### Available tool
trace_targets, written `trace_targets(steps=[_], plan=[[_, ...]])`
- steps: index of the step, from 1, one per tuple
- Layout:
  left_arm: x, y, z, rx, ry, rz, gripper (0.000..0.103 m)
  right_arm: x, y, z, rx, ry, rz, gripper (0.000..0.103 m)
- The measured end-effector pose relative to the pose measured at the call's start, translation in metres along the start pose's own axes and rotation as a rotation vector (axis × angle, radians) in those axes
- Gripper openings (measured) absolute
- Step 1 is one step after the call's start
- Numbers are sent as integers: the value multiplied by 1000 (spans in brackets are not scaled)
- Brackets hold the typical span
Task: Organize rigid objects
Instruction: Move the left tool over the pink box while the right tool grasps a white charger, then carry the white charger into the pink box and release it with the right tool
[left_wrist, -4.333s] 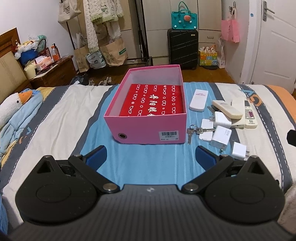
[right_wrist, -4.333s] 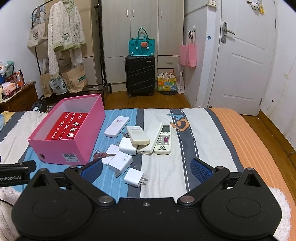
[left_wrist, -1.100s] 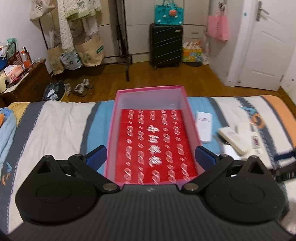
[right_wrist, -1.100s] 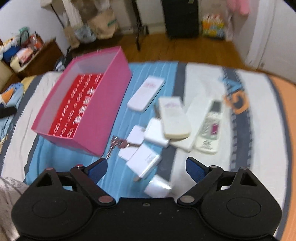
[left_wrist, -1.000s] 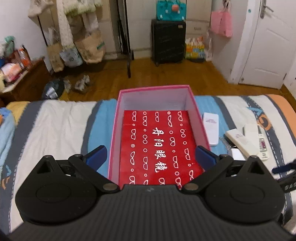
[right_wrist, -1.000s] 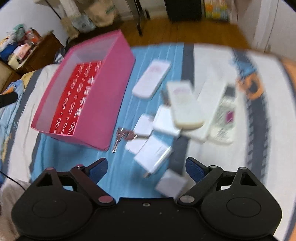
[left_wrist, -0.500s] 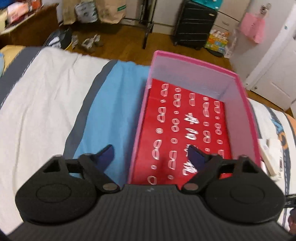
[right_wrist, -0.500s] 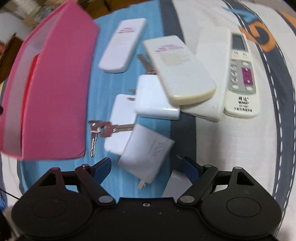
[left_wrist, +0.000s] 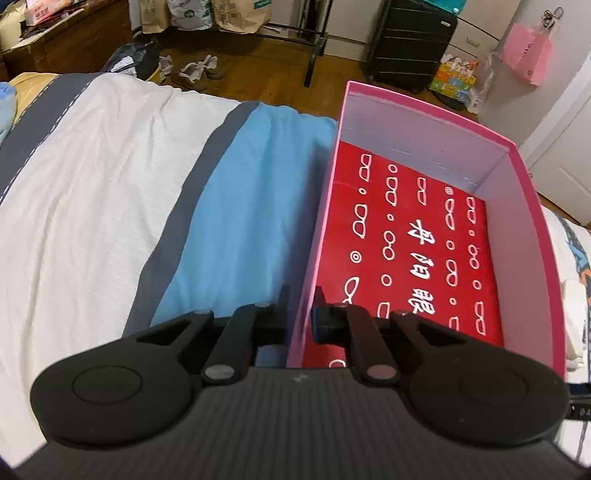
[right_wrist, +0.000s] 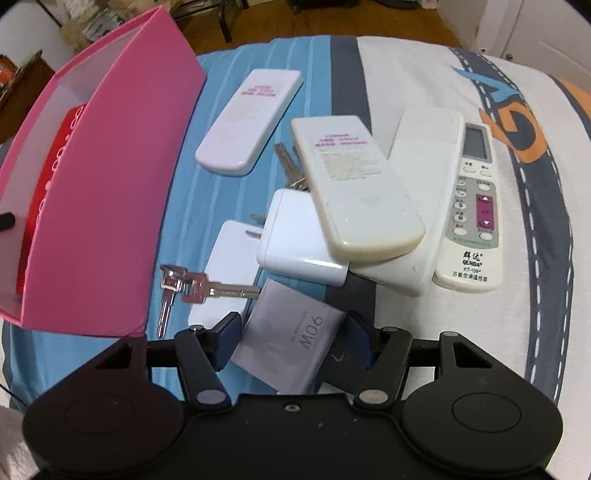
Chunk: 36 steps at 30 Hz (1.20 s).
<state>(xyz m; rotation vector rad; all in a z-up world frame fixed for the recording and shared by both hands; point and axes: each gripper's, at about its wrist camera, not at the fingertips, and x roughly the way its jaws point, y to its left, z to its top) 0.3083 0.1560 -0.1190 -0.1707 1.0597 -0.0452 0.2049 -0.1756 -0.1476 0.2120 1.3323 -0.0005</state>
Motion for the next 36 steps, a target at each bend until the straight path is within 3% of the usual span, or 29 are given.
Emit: trace_targets(steps=[5, 8, 17, 20, 28, 32, 36], plan=[[8, 1, -1, -18, -1, 9, 7, 10, -5, 2, 35, 12, -8, 76], [4, 3, -2, -22, -22, -26, 5, 21, -9, 0, 50, -11, 3, 68], [1, -1, -8, -2, -45, -26, 5, -1, -38, -6, 211, -13, 129, 64], [2, 1, -7, -19, -45, -30, 5, -17, -34, -10, 202, -51, 172, 63], [2, 4, -9, -44, -55, -33, 6, -39, -6, -17, 77, -145, 137, 63], [1, 3, -10, -54, -80, 9, 6, -73, -5, -21, 38, -229, 202, 62], [-1, 2, -9, -49, -87, -18, 6, -116, 5, -16, -5, -347, 313, 62]])
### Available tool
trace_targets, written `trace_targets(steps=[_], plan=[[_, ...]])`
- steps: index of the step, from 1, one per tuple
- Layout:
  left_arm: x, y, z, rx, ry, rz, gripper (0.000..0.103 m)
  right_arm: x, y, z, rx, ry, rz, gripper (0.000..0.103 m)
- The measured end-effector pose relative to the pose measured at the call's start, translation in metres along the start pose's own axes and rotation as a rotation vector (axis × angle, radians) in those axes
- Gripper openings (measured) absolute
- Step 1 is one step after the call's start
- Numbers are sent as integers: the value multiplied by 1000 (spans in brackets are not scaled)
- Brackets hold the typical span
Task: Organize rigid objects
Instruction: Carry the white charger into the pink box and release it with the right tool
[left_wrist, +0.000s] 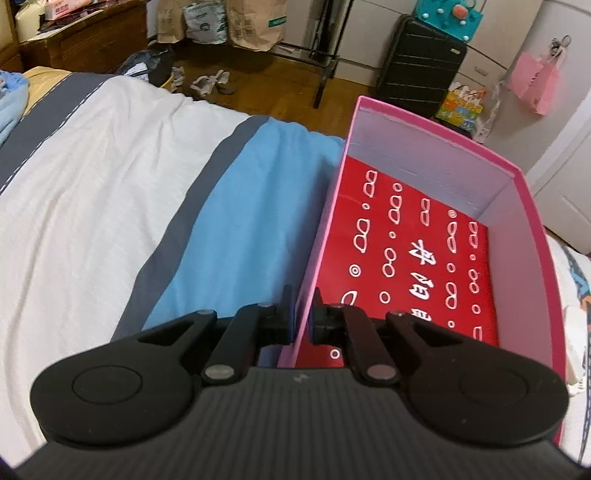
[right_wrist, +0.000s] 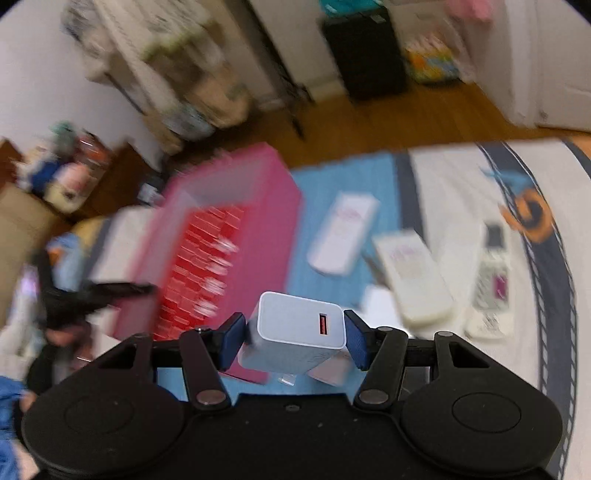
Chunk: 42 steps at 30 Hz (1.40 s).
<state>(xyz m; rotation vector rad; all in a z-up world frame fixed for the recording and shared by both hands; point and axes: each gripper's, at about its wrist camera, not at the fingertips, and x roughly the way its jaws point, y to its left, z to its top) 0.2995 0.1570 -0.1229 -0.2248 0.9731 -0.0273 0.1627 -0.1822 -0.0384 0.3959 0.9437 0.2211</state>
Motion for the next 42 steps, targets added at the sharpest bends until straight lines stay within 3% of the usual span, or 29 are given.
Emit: trace_targets(steps=[3, 8, 13, 19, 27, 34, 38, 42], plan=[[-4, -5, -1, 34, -18, -5, 5, -6, 16, 11, 11, 1, 91, 62], [-3, -2, 0, 7, -12, -10, 5, 39, 48, 33, 19, 123, 158, 62], [3, 9, 0, -38, 17, -41, 6, 118, 86, 59, 35, 241, 138, 62], [3, 7, -2, -20, 12, -39, 5, 212, 115, 82, 37, 340, 67, 62], [2, 8, -5, -13, -10, -45, 5, 281, 126, 97, 85, 342, -52, 60], [5, 15, -4, -35, -7, -64, 6, 288, 120, 112, 187, 223, -8, 63], [4, 13, -5, -28, -10, -58, 6, 274, 123, 111, 124, 205, -8, 63], [5, 13, -5, -30, -7, -52, 6, 234, 122, 105, 27, 219, 54, 63]])
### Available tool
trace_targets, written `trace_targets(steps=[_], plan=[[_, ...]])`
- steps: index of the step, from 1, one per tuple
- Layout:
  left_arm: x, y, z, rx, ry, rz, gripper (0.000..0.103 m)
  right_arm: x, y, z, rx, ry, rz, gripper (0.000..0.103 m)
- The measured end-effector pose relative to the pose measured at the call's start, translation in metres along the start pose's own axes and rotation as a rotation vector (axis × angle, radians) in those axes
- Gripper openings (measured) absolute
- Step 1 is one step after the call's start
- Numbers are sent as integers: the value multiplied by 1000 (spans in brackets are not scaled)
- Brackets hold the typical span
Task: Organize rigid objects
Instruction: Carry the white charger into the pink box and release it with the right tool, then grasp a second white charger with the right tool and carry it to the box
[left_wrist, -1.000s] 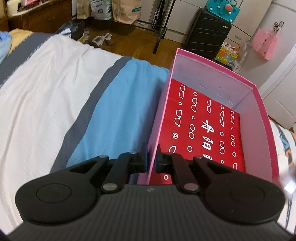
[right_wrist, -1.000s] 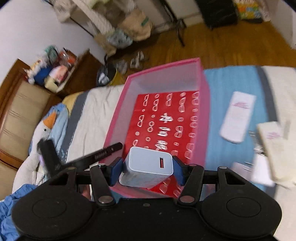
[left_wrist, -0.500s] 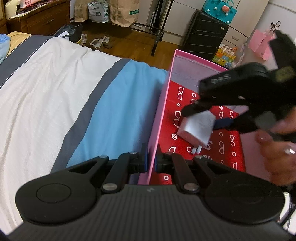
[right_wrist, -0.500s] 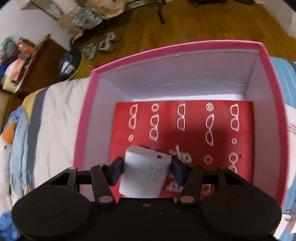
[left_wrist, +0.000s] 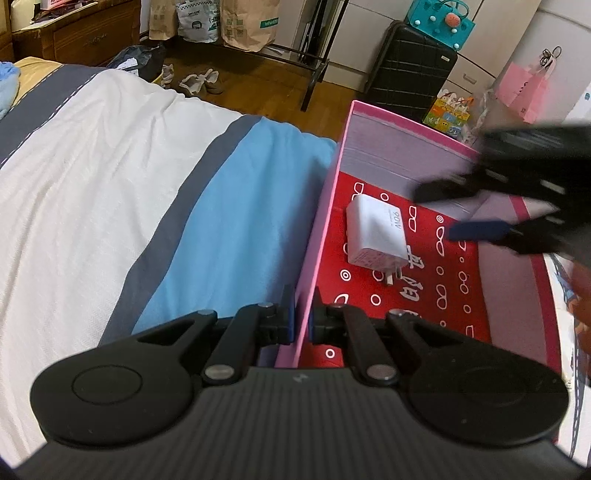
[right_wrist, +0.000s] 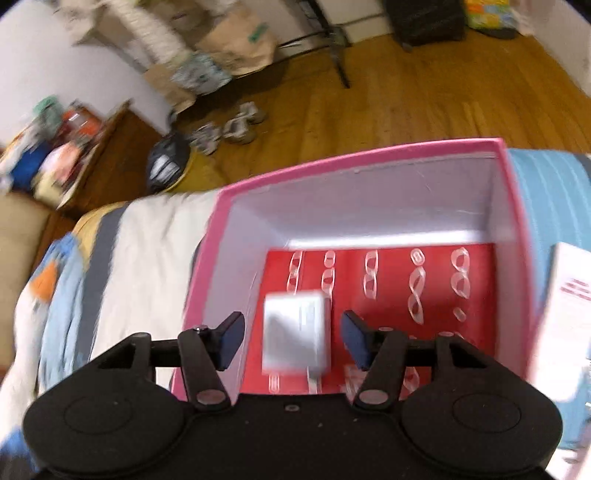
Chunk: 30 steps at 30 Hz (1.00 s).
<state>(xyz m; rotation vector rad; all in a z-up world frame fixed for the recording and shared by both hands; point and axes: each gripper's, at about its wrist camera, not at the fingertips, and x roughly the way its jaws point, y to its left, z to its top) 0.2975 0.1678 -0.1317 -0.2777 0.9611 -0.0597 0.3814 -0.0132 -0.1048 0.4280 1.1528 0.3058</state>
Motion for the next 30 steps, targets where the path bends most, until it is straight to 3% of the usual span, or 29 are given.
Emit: trace_targets(steps=[4, 10, 12, 16, 23, 30], plan=[[0, 1, 1, -19, 4, 4, 6, -69, -6, -31, -56, 46, 171, 64], [0, -5, 1, 20, 5, 27, 6, -156, -32, -74, -148, 79, 186, 67], [0, -4, 2, 12, 11, 25, 6, -169, -44, -90, -199, 94, 140, 68], [1, -4, 3, 7, 21, 23, 6, -179, -74, -130, -334, 108, -38, 68], [2, -2, 5, -9, 41, 16, 6, -176, -119, -183, -560, 147, -170, 70], [1, -4, 4, 8, 48, 25, 6, -149, -121, -218, -976, 244, -332, 70]])
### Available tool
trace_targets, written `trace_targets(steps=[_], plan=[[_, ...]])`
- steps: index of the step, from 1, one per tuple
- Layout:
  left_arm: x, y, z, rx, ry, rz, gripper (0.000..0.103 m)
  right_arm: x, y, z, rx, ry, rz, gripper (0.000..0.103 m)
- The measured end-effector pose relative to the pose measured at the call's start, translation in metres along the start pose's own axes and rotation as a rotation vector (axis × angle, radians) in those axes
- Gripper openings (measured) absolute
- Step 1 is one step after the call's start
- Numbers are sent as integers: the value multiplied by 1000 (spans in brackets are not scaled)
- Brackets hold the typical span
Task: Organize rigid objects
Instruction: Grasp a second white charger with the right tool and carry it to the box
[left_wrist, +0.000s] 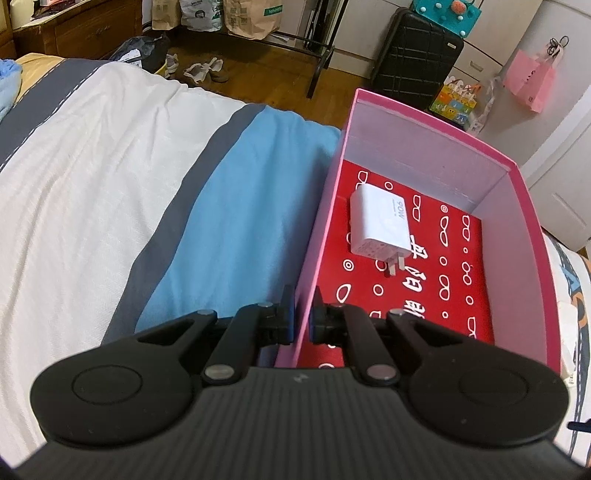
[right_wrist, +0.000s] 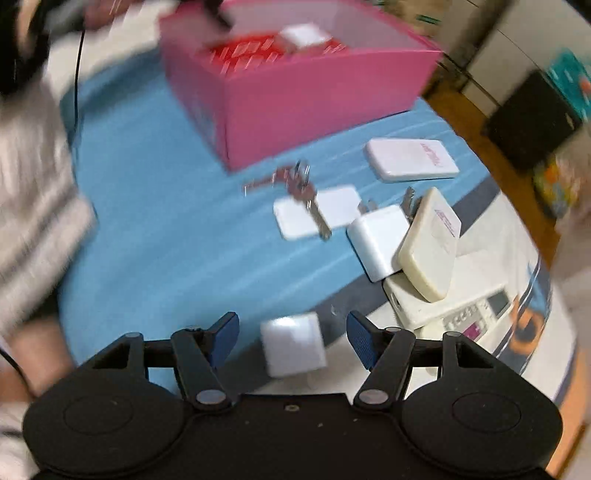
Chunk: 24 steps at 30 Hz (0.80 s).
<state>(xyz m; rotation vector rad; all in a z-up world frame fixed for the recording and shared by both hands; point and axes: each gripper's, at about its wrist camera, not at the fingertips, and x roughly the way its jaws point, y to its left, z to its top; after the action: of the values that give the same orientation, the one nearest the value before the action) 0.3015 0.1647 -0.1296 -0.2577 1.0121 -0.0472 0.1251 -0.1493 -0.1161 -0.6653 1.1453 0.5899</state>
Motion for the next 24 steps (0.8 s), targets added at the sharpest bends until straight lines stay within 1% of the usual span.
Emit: trace_targets(steps=[1, 3, 5, 6, 8, 11, 14, 18, 21, 24], plan=[[0, 0, 0, 3, 0, 1, 6, 9, 1, -1, -23, 23, -6, 69], [0, -1, 0, 13, 0, 5, 6, 25, 0, -3, -24, 58, -1, 66], [0, -2, 0, 21, 5, 10, 6, 43, -6, -4, 32, 108, -5, 51], [0, -3, -1, 26, 7, 15, 6, 46, -11, -5, 82, 103, 22, 51], [-1, -5, -2, 40, 9, 27, 6, 42, -20, -4, 156, 77, 44, 50], [-1, -7, -4, 49, 6, 43, 6, 26, -32, 3, 275, 2, 57, 50], [-1, -5, -3, 33, 19, 40, 6, 8, -30, 11, 344, -76, -3, 50], [-2, -3, -4, 31, 23, 32, 6, -12, -26, 25, 416, -105, -93, 50], [-1, -4, -4, 42, 24, 38, 6, -26, -26, 42, 449, -115, -115, 50], [-1, -1, -4, 29, 25, 28, 6, -42, -23, 65, 472, -159, -133, 50]])
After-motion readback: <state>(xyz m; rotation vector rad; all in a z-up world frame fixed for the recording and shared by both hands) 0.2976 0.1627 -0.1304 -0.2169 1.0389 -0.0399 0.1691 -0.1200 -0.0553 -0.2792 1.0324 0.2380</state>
